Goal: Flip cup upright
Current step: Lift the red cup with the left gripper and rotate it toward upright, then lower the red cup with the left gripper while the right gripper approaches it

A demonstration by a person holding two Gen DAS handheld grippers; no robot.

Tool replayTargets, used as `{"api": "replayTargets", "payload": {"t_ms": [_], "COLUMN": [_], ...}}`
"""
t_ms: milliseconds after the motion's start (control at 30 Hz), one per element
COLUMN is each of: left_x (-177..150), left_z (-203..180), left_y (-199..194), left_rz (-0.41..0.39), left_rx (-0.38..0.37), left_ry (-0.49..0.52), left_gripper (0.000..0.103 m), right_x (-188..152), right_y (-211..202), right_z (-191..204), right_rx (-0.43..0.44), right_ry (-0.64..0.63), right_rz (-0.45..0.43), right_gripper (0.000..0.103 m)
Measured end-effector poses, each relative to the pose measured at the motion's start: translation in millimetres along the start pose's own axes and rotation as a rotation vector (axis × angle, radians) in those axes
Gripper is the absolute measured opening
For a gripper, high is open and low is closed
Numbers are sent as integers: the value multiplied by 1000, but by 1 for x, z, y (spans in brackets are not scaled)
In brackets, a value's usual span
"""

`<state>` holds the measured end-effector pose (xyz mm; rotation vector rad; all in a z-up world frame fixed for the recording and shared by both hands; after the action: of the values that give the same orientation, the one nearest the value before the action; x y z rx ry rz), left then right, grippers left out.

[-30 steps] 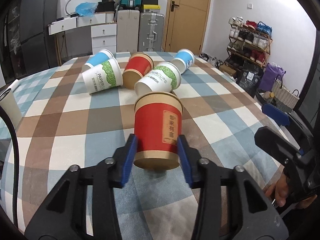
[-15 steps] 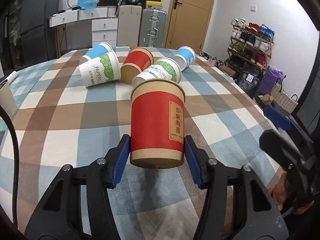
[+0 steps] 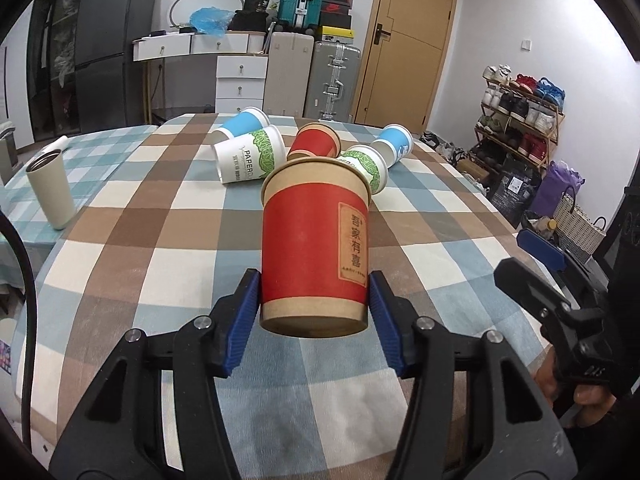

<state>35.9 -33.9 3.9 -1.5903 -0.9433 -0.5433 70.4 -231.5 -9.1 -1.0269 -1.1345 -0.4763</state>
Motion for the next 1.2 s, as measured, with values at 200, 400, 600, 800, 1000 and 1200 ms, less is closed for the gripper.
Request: {"api": "replayTargets", "payload": {"t_ms": [200, 400, 600, 800, 1000, 1200], "left_x": [-13, -31, -49, -54, -56, -55], "left_z": [-1, -7, -10, -12, -10, -10], "left_y": [-12, -19, -20, -14, -6, -2], "left_rz": [6, 6, 20, 37, 60, 72], "left_rx": [-8, -8, -12, -18, -18, -8], "left_ry": [-17, -32, -36, -36, -39, -32], "left_gripper": [52, 52, 52, 53, 53, 65], "right_x": [-2, -4, -5, -6, -6, -6], "right_y": [-2, -5, -2, -1, -1, -2], "right_z": [4, 7, 4, 4, 4, 4], "right_rx": [10, 18, 15, 11, 13, 13], "right_ry": [4, -6, 6, 6, 9, 8], "right_rz": [2, 4, 15, 22, 20, 20], "right_gripper": [103, 103, 103, 103, 103, 103]}}
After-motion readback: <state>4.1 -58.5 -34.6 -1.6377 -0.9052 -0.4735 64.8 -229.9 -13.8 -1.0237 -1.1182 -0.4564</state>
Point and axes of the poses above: each gripper's, at about its wrist camera, not at the fingertips, and y roughly the way its jaws point, z to its left, x to its top, the point moved 1 cm from there along y, roughly the way its jaws point, and after that the axes turned 5 degrees about -y, right-handed, at the moved point
